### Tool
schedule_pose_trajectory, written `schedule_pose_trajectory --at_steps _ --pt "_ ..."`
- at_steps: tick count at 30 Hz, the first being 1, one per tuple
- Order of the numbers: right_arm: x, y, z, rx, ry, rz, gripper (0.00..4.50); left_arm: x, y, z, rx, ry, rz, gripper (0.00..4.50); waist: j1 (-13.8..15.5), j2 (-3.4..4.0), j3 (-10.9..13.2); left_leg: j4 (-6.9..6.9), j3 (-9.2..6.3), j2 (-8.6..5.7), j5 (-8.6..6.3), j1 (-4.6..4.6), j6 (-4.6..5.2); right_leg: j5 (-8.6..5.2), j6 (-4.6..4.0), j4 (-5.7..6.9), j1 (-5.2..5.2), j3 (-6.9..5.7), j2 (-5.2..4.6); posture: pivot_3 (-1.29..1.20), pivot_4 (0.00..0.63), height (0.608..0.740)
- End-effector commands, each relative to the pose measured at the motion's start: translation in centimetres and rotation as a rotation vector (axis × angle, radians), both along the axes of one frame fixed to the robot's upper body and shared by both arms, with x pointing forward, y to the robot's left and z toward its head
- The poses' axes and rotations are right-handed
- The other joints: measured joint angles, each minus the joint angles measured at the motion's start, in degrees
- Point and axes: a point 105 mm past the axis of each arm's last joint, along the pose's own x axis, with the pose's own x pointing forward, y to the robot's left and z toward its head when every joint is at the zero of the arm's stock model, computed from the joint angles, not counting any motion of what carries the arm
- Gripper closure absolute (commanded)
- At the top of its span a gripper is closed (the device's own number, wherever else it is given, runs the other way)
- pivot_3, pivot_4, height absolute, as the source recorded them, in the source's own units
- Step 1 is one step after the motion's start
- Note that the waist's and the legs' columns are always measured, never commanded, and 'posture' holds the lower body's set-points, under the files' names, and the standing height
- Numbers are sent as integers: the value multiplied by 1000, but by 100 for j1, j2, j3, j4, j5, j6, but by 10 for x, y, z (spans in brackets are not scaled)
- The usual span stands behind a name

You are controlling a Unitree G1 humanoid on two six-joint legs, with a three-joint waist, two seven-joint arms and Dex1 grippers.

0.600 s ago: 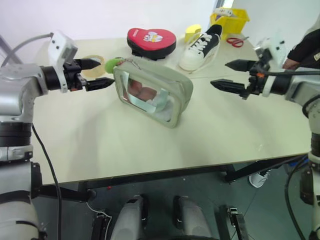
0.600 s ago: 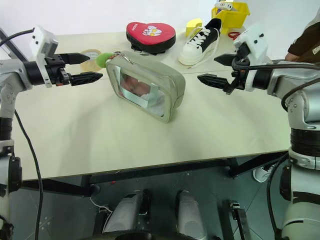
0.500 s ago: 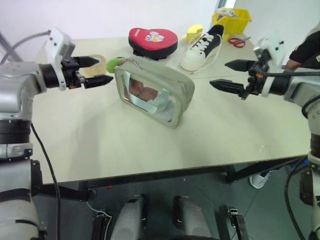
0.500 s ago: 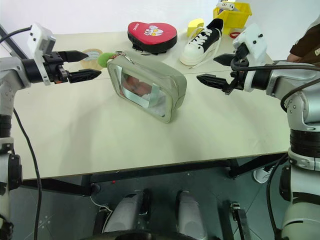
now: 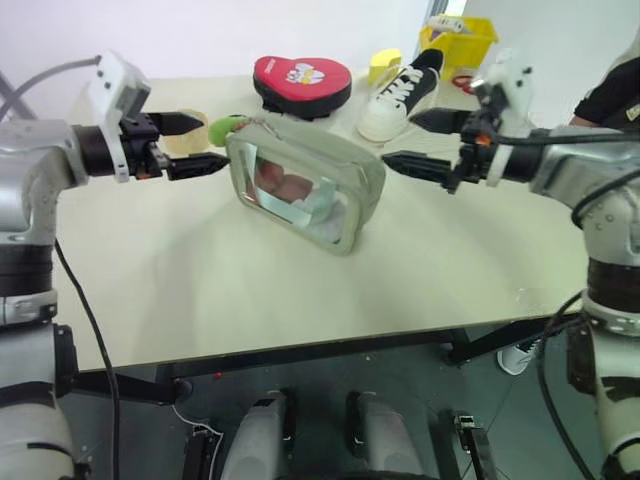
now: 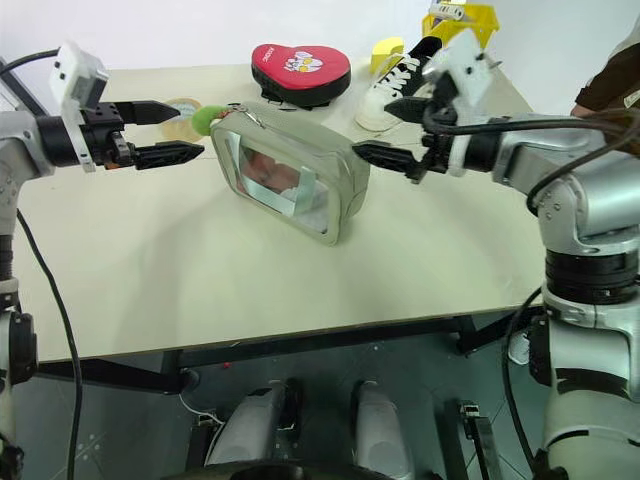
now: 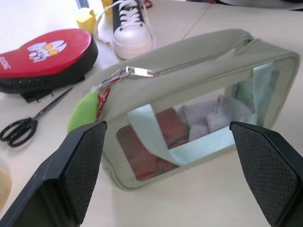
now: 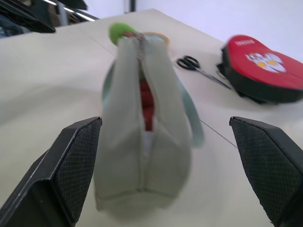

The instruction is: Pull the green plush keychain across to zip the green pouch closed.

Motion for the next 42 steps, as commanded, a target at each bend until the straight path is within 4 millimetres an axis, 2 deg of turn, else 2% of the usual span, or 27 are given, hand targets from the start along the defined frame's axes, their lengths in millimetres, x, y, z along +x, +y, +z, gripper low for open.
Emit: schedule_pose_trajectory --at_steps 1,4,8,11,15,18,22,25,31,35,37,42 --pt "7 23 13 4 -48 7 0 -21 1 17 22 -35 -28 64 -11 0 0 0 0 0 -2 0 -4 0 0 0 0 0 0 0 150 740" --pt "16 46 9 7 -40 5 0 -41 -11 29 19 -39 -87 64 -38 1 0 -3 0 0 -2 -1 -5 0 -1 2 -6 0 0 0 150 740" --pt "17 74 4 -14 -27 58 0 -53 -19 45 -77 -51 -107 64 5 1 0 -7 -1 0 1 -3 -2 0 0 7 -11 -4 1 0 150 740" --pt "29 90 -9 -78 -21 58 0 -55 -15 29 -41 -31 -77 64 -17 2 0 -1 3 -1 4 4 3 1 0 8 -1 -4 2 0 150 740" --pt "41 95 -22 -151 -20 59 0 -57 -15 22 -25 -31 -56 64 -4 0 0 -2 5 -1 1 16 -2 1 -2 9 9 -4 6 0 150 740" --pt "43 97 -34 -226 -27 96 742 -58 -12 23 -33 -40 -35 0 -14 -1 0 -2 6 -2 3 9 0 2 -1 7 4 -5 8 0 150 740" --pt "44 96 -46 -331 -77 141 2806 -60 -16 25 -61 -52 -39 0 -27 -1 -1 -3 7 0 3 18 0 2 -1 12 9 -5 12 0 150 740" --pt "45 92 -40 -435 -222 196 4401 -59 -16 23 -79 -53 -29 0 -23 -1 -1 -2 8 0 4 19 2 2 0 12 10 -9 15 0 150 740" --pt "49 76 -7 -607 -550 326 4466 -57 -13 17 -80 -44 -15 0 1 -3 2 1 11 -1 6 17 2 3 2 11 10 -12 35 0 150 740" --pt "53 64 -1 -677 -638 382 4466 -57 -13 17 -88 -47 -18 0 -22 -2 3 -1 12 2 7 18 1 3 2 8 10 -12 41 0 150 740" --pt "54 61 -5 -723 -677 416 4466 -57 -13 15 -92 -44 -20 0 -25 -1 3 -3 12 4 9 18 -2 4 4 10 9 -11 43 0 150 740" --pt "58 55 -35 -741 -630 457 4466 -58 -14 11 -101 -38 -15 0 -24 -2 3 -5 11 9 11 21 -5 4 3 13 10 -10 46 0 150 740"
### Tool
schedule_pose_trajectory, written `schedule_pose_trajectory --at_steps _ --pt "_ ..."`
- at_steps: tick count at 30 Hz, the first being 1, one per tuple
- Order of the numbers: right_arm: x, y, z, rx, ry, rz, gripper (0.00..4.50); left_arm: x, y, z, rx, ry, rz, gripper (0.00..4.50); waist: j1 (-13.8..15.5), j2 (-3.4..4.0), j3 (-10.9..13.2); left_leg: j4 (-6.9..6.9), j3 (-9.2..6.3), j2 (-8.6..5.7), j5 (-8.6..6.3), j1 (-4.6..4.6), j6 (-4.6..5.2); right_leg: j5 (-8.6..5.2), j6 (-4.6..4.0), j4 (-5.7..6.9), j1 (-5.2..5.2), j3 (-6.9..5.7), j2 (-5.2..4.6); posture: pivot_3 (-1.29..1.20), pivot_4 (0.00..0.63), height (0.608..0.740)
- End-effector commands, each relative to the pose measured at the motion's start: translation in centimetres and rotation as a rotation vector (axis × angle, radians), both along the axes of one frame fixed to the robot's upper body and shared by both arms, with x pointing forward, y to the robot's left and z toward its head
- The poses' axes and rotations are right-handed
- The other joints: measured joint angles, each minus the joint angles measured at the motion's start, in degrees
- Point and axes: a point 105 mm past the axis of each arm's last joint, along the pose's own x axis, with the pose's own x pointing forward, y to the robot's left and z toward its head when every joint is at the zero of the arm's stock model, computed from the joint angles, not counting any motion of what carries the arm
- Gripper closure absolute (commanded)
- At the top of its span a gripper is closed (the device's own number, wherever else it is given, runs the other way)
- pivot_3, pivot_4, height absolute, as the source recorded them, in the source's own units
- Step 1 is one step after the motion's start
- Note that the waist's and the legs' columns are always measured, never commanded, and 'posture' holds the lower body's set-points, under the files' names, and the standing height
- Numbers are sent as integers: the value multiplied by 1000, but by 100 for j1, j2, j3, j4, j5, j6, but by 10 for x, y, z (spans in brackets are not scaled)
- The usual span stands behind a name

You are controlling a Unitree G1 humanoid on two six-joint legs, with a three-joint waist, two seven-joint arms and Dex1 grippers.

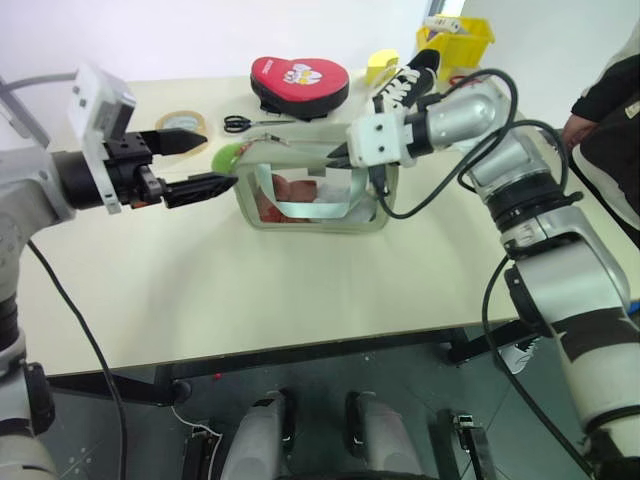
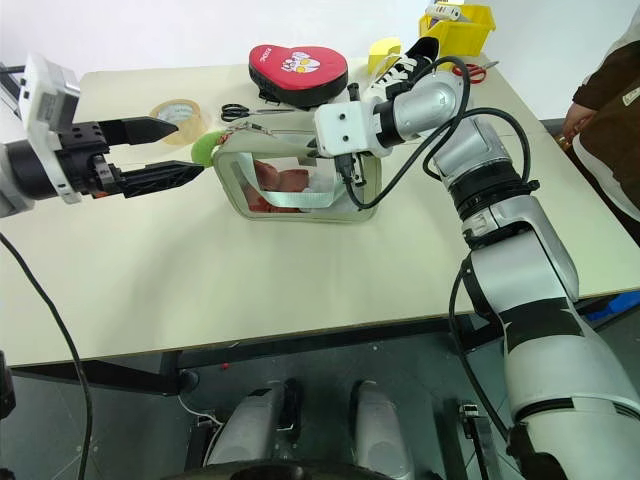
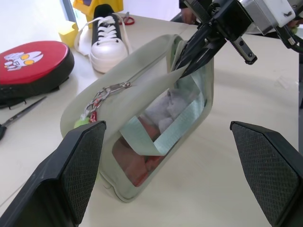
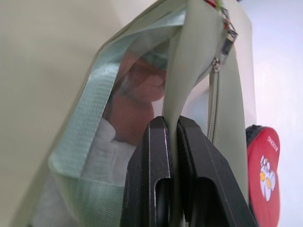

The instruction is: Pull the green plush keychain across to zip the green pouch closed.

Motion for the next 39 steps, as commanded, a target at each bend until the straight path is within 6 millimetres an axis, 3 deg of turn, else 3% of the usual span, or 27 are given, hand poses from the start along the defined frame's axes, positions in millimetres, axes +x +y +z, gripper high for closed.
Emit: schedule_pose_trajectory --at_steps 1,3,6,11,14,18,22,25,30,35,39 --pt "-1 0 -4 -9 -23 28 4466 -6 2 13 -12 -73 2 0 -2 0 0 0 0 0 0 3 0 0 -1 0 3 0 -1 0 150 740" --pt "5 -9 -11 19 26 -23 4466 -5 1 9 -15 -68 4 0 -7 0 0 -1 0 1 0 8 -1 -1 -1 1 5 1 -1 0 150 740" --pt "10 -18 -7 64 73 -93 3440 -4 0 7 -20 -61 4 0 0 0 0 -4 0 2 0 14 -3 -1 -3 1 9 3 -6 0 150 740" --pt "2 -15 23 158 83 -131 1006 -3 0 8 -22 -58 2 0 18 1 0 -4 -1 2 -2 14 -6 -1 -3 3 8 4 -12 0 150 740" --pt "-5 -5 35 228 111 -176 1006 1 -2 10 -23 -58 -7 0 21 1 1 -4 -1 2 -5 14 -11 -1 -3 6 5 4 -14 0 150 740" --pt "-9 19 23 280 196 -213 1006 4 -5 11 -20 -59 -22 0 10 1 -2 -5 -2 2 -6 14 -14 -2 -3 8 5 5 -15 0 150 740" --pt "-6 28 12 282 218 -240 1006 6 -7 11 -17 -60 -30 0 19 2 -1 -6 0 2 -6 13 -13 -2 -3 8 4 5 -15 0 150 740" --pt "-3 29 4 281 241 -253 1857 6 -7 11 -16 -60 -31 0 36 2 -1 -4 0 1 -6 7 -13 -1 -3 7 1 4 -15 0 150 740" --pt "-11 32 16 308 230 -182 4392 4 -4 10 -11 -60 -19 0 19 2 -1 -4 0 1 -6 8 -12 -1 -3 7 1 3 -13 0 150 740" --pt "-26 34 27 292 215 -100 4463 3 3 9 -9 -60 7 0 8 2 -1 -6 0 2 1 8 -2 1 2 7 0 4 -9 0 150 740" --pt "-30 32 1 222 240 -81 4463 2 2 9 -13 -61 5 0 17 1 -1 -4 0 3 0 8 -2 2 2 7 1 3 -8 0 150 740"
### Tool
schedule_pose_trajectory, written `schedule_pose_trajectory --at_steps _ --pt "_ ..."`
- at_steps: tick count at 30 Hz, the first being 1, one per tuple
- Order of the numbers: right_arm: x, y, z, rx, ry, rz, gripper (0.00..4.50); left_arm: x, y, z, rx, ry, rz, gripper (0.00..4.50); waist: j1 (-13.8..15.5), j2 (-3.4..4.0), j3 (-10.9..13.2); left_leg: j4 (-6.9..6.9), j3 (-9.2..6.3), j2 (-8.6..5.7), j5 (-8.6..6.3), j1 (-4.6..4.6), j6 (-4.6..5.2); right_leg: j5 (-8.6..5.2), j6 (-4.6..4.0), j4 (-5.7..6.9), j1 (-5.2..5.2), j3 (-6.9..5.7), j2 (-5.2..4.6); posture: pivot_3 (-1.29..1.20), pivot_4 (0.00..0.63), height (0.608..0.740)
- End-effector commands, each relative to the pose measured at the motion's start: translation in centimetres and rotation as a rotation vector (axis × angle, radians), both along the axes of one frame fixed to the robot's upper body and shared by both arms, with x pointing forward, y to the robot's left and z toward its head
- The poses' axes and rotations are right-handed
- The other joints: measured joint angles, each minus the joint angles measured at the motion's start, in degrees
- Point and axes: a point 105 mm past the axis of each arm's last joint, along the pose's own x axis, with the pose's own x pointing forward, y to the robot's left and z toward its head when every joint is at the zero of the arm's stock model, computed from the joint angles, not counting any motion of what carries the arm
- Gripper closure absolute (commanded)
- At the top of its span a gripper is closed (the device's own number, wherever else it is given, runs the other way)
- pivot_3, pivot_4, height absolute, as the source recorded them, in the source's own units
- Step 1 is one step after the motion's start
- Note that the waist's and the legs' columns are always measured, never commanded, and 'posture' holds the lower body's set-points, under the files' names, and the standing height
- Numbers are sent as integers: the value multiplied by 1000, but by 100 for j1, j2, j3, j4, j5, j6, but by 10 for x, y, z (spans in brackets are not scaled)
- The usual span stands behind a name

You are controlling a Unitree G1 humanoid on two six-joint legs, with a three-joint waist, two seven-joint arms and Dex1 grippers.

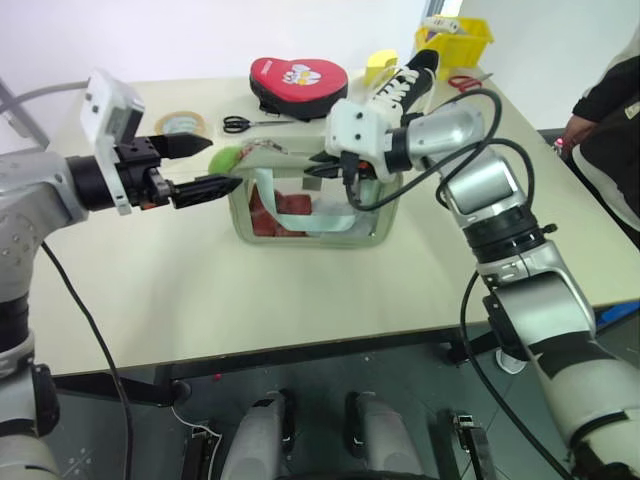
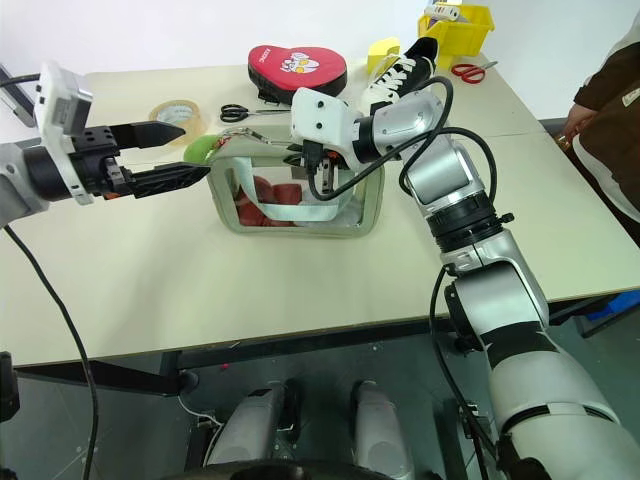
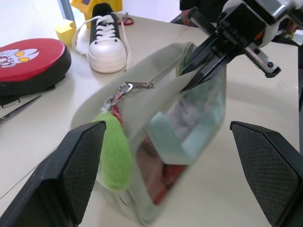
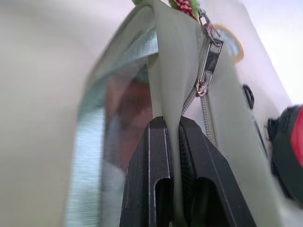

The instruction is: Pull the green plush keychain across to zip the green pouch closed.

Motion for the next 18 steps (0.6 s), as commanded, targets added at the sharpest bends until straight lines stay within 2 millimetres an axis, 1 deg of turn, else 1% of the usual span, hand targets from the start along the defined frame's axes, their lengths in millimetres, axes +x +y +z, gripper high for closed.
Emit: schedule_pose_trajectory --at_steps 1,2,5,7,8,11,14,15,16,18 --pt "-9 1 -5 -14 -9 49 4463 -6 4 12 4 -59 14 0 12 0 0 0 0 0 0 0 0 0 0 0 1 0 0 0 150 740" --pt "-9 0 -11 -21 5 51 4463 -6 4 12 3 -59 14 0 19 0 0 2 0 0 0 1 0 -1 -1 0 3 0 0 0 150 740" --pt "-9 -3 -21 -46 -1 54 4463 -6 4 12 3 -58 14 0 17 -1 -1 4 -1 0 0 3 0 -3 -5 0 7 -1 -2 0 150 740" --pt "-12 -6 -22 -61 -6 70 4463 -5 4 12 5 -58 14 0 18 -1 -1 3 -2 0 0 4 0 -3 -5 0 7 -1 -1 0 150 740" --pt "-14 -6 -19 -48 3 75 4463 -5 5 12 6 -57 15 0 20 -1 -1 3 -1 0 0 5 0 -3 -5 0 7 -1 -1 0 150 740" --pt "-19 -7 -9 -5 21 69 3362 -3 6 12 8 -55 16 0 22 -1 -1 3 -1 0 0 5 0 -3 -5 0 7 -1 -2 0 150 740" --pt "-24 -8 0 20 1 55 1828 -1 6 10 16 -45 9 0 28 -1 -1 3 -2 0 0 5 0 -3 -5 0 7 -1 -3 0 150 740" --pt "-28 -12 8 39 7 49 1383 -1 7 8 35 -39 7 0 26 -1 -1 3 -1 0 0 5 0 -3 -5 0 6 -1 -4 0 150 740" --pt "-32 -15 13 52 11 45 1383 -1 9 7 49 -35 5 0 28 -1 0 3 -2 0 0 4 0 -3 -5 0 6 -1 -5 0 150 740" --pt "-35 -34 22 82 36 -14 1383 0 15 5 71 -18 15 0 38 -1 0 3 -1 0 0 0 -1 -3 -6 0 2 0 -7 0 150 740"
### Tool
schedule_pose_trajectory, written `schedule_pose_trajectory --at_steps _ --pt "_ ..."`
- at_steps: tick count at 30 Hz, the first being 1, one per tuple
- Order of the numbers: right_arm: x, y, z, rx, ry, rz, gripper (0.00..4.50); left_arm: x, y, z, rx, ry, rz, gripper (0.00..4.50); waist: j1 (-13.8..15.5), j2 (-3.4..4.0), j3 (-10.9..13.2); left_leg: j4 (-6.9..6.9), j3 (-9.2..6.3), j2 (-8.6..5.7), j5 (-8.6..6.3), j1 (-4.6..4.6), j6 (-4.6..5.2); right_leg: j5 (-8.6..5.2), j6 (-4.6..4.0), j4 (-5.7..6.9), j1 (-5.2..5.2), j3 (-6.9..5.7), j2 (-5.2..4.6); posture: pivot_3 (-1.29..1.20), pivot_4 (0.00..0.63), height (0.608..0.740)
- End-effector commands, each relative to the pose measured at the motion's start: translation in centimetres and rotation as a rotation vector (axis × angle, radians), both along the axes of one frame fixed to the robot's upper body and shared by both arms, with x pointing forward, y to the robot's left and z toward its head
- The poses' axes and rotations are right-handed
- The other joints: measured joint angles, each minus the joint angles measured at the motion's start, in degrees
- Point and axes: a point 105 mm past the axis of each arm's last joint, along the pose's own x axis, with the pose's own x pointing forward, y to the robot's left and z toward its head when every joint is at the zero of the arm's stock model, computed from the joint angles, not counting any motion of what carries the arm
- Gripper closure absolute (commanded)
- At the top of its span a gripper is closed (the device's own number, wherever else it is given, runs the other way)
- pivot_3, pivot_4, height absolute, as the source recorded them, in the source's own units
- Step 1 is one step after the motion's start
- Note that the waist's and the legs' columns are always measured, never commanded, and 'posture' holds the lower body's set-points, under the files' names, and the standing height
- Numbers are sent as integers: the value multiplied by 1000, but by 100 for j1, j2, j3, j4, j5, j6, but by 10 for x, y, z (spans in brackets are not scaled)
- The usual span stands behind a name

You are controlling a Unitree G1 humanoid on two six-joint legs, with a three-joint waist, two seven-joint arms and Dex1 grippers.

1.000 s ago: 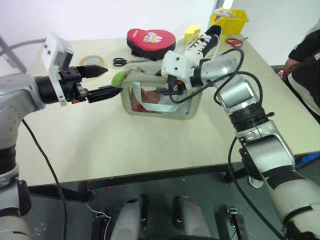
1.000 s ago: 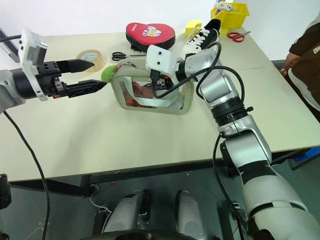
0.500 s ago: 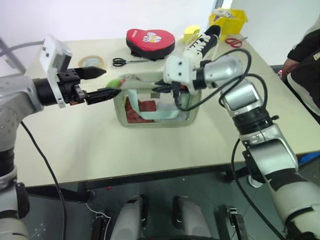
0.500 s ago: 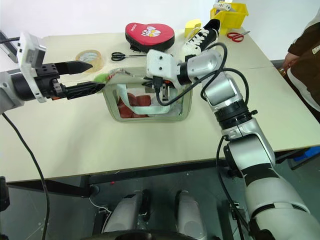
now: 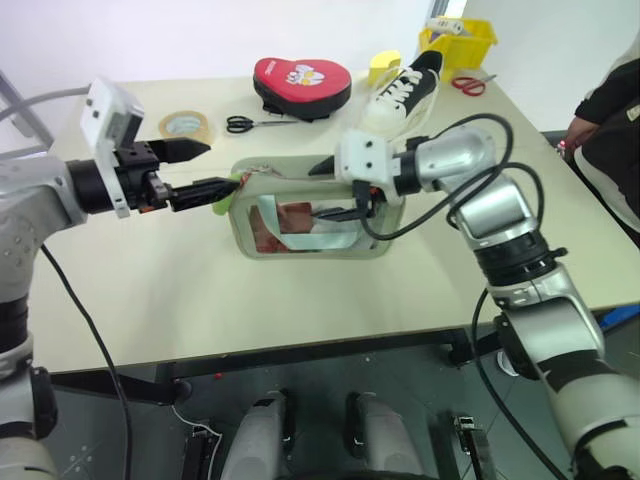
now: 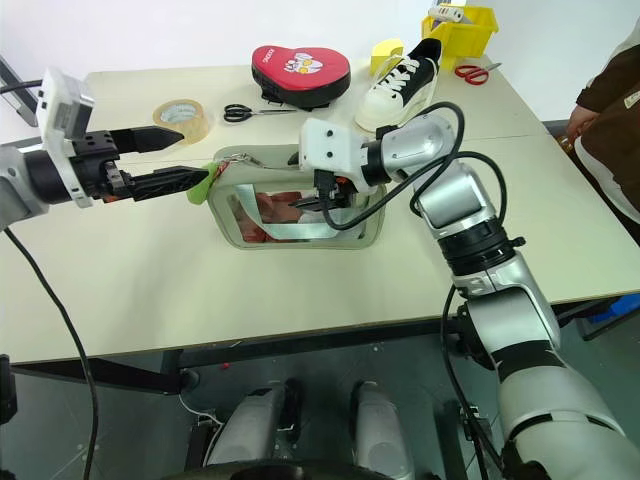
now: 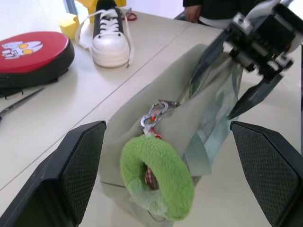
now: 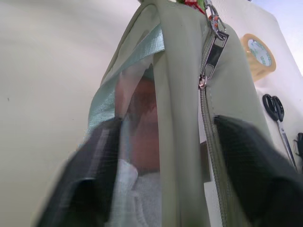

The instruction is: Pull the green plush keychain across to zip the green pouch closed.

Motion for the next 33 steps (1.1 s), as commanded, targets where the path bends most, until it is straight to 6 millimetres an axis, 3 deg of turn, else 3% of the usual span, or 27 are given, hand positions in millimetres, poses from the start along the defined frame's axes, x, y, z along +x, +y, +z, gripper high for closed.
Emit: schedule_pose_trajectory --at_steps 1,4,7,13,16,20,21,26,33 --pt "-10 -32 32 77 -26 -79 1383 -3 11 10 56 -38 13 0 14 0 0 0 0 0 0 -2 0 0 0 0 -2 0 -1 0 150 740" --pt "-15 -54 33 74 -7 -149 1383 -4 17 2 90 -11 18 0 8 -1 -1 0 0 -1 -7 -1 -11 -1 -3 -8 2 1 -12 0 150 740" --pt "-22 -85 20 44 51 -247 1383 -6 26 -11 135 25 38 0 2 -1 -1 -8 3 -1 -9 -1 -11 0 -5 -13 -2 3 -19 0 150 740" --pt "-15 -86 0 56 87 -291 1383 -2 29 -13 143 34 30 0 -43 3 0 -11 3 1 -9 -5 -11 1 -10 -16 -8 5 -23 0 150 740" --pt "-10 -85 -2 83 91 -306 2201 1 27 -13 146 33 26 0 -27 3 0 -16 3 1 -9 -12 -11 1 -10 -19 -17 5 -23 0 150 740" --pt "-6 -86 -4 94 93 -314 4239 1 26 -17 155 41 21 0 -15 2 0 -8 5 0 -9 -24 -11 2 -11 -18 -23 5 -25 0 150 740" --pt "-6 -86 -5 96 95 -314 4476 0 25 -19 155 48 18 0 -12 2 0 -8 5 0 -9 -24 -11 2 -11 -18 -23 5 -26 0 150 740" --pt "-6 -84 -7 86 79 -302 4476 -5 13 -35 165 80 -24 0 -12 2 0 -8 5 1 -8 -23 -11 2 -11 -17 -22 5 -26 0 150 740" --pt "-7 -82 -4 83 68 -297 4476 9 2 -35 117 46 5 0 -8 2 0 -5 5 0 -8 -22 -9 3 -11 -17 -19 4 -24 0 150 740"
